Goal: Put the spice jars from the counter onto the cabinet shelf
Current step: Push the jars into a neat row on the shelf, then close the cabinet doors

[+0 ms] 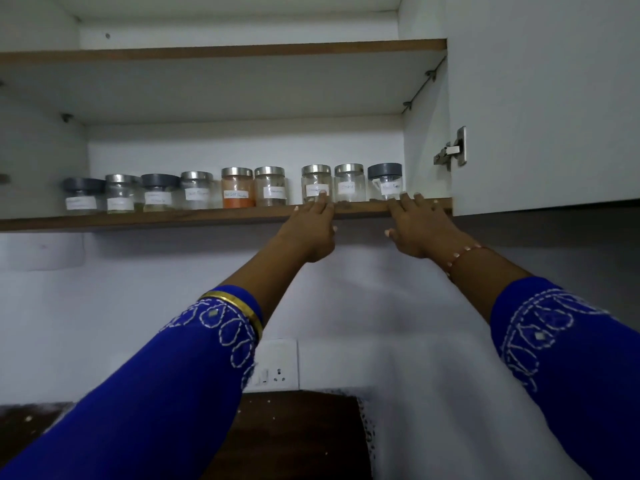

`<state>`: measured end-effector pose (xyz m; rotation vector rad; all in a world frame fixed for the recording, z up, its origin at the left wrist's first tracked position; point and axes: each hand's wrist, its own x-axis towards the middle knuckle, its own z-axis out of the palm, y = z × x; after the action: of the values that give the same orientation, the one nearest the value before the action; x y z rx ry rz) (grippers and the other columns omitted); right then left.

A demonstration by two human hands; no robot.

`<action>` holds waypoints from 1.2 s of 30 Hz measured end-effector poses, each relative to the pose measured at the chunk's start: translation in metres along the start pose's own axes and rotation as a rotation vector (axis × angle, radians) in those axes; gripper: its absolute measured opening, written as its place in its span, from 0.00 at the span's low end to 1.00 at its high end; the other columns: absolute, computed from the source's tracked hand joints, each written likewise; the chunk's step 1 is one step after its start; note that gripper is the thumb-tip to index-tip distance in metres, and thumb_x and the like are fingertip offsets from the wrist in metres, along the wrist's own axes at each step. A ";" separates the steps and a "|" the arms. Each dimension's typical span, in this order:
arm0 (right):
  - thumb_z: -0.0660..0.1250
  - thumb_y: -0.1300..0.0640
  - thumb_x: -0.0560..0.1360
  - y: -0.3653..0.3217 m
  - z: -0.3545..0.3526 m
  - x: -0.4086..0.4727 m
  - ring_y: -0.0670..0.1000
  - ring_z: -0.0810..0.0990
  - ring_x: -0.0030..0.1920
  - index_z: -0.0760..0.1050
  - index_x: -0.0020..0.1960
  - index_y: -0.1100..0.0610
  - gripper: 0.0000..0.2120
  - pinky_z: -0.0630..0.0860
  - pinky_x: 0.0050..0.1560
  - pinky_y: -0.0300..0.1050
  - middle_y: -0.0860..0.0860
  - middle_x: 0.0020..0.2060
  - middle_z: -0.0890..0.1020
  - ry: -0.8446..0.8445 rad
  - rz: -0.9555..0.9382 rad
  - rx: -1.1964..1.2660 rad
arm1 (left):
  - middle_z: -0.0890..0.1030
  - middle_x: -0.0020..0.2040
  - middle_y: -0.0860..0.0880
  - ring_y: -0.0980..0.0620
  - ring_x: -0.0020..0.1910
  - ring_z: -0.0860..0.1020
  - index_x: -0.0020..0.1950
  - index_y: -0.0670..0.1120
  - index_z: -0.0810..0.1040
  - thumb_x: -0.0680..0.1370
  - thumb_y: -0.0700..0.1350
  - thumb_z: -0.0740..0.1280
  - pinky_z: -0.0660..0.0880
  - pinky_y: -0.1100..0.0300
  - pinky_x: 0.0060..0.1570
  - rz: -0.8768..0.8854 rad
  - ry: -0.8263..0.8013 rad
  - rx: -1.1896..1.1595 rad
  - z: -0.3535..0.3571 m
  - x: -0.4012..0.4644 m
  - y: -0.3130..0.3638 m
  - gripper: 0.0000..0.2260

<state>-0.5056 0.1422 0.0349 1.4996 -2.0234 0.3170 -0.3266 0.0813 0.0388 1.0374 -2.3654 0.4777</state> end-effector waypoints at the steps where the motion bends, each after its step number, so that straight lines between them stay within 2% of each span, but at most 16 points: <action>1: 0.54 0.47 0.80 -0.009 -0.004 -0.001 0.61 0.49 0.76 0.45 0.77 0.59 0.32 0.51 0.75 0.60 0.59 0.77 0.50 0.013 -0.004 -0.008 | 0.44 0.78 0.43 0.44 0.77 0.48 0.77 0.42 0.47 0.82 0.46 0.51 0.48 0.50 0.75 -0.008 0.004 0.007 -0.007 -0.008 -0.009 0.25; 4: 0.54 0.46 0.80 -0.041 -0.018 -0.003 0.61 0.49 0.77 0.47 0.77 0.59 0.32 0.51 0.75 0.58 0.60 0.77 0.51 0.064 -0.021 -0.018 | 0.46 0.78 0.43 0.43 0.77 0.50 0.76 0.42 0.49 0.82 0.46 0.52 0.51 0.48 0.75 -0.023 0.029 0.027 -0.029 -0.027 -0.036 0.25; 6: 0.54 0.46 0.80 -0.064 -0.027 -0.004 0.60 0.48 0.77 0.46 0.77 0.59 0.32 0.49 0.75 0.57 0.60 0.77 0.50 0.082 -0.028 -0.001 | 0.46 0.78 0.42 0.43 0.77 0.49 0.76 0.42 0.50 0.82 0.46 0.53 0.50 0.47 0.75 -0.027 0.051 0.027 -0.043 -0.037 -0.055 0.25; 10: 0.54 0.45 0.80 -0.111 -0.040 -0.007 0.60 0.48 0.77 0.47 0.77 0.59 0.32 0.47 0.76 0.57 0.59 0.77 0.51 0.139 -0.061 0.004 | 0.46 0.78 0.40 0.43 0.77 0.49 0.76 0.41 0.50 0.82 0.44 0.52 0.49 0.51 0.74 -0.021 0.107 0.005 -0.066 -0.052 -0.088 0.24; 19: 0.53 0.45 0.80 -0.196 -0.062 -0.026 0.60 0.48 0.77 0.48 0.77 0.59 0.32 0.49 0.75 0.58 0.59 0.77 0.50 0.164 -0.158 -0.064 | 0.51 0.78 0.42 0.45 0.77 0.50 0.75 0.41 0.53 0.81 0.44 0.53 0.48 0.48 0.75 -0.048 0.138 -0.019 -0.068 -0.101 -0.152 0.23; 24: 0.53 0.45 0.80 -0.225 -0.083 -0.040 0.59 0.46 0.77 0.47 0.77 0.59 0.32 0.47 0.76 0.57 0.59 0.77 0.50 0.187 -0.212 -0.050 | 0.50 0.78 0.42 0.44 0.77 0.50 0.75 0.41 0.53 0.82 0.45 0.52 0.47 0.48 0.75 -0.129 0.122 0.016 -0.083 -0.146 -0.170 0.23; 31: 0.53 0.45 0.80 -0.265 -0.118 -0.079 0.61 0.50 0.76 0.49 0.76 0.61 0.31 0.49 0.75 0.58 0.60 0.76 0.52 0.256 -0.333 0.002 | 0.50 0.78 0.42 0.45 0.77 0.49 0.76 0.41 0.52 0.82 0.46 0.52 0.46 0.49 0.75 -0.253 0.126 0.057 -0.121 -0.206 -0.185 0.23; 36: 0.53 0.46 0.80 -0.293 -0.130 -0.110 0.60 0.49 0.77 0.49 0.76 0.60 0.31 0.50 0.75 0.58 0.59 0.76 0.52 0.238 -0.372 0.153 | 0.52 0.78 0.42 0.46 0.77 0.51 0.75 0.41 0.55 0.82 0.45 0.52 0.45 0.50 0.75 -0.317 0.171 0.039 -0.136 -0.262 -0.182 0.22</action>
<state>-0.1716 0.1979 0.0286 1.7999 -1.5283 0.4785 0.0043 0.1827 0.0180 1.3060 -2.0032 0.4725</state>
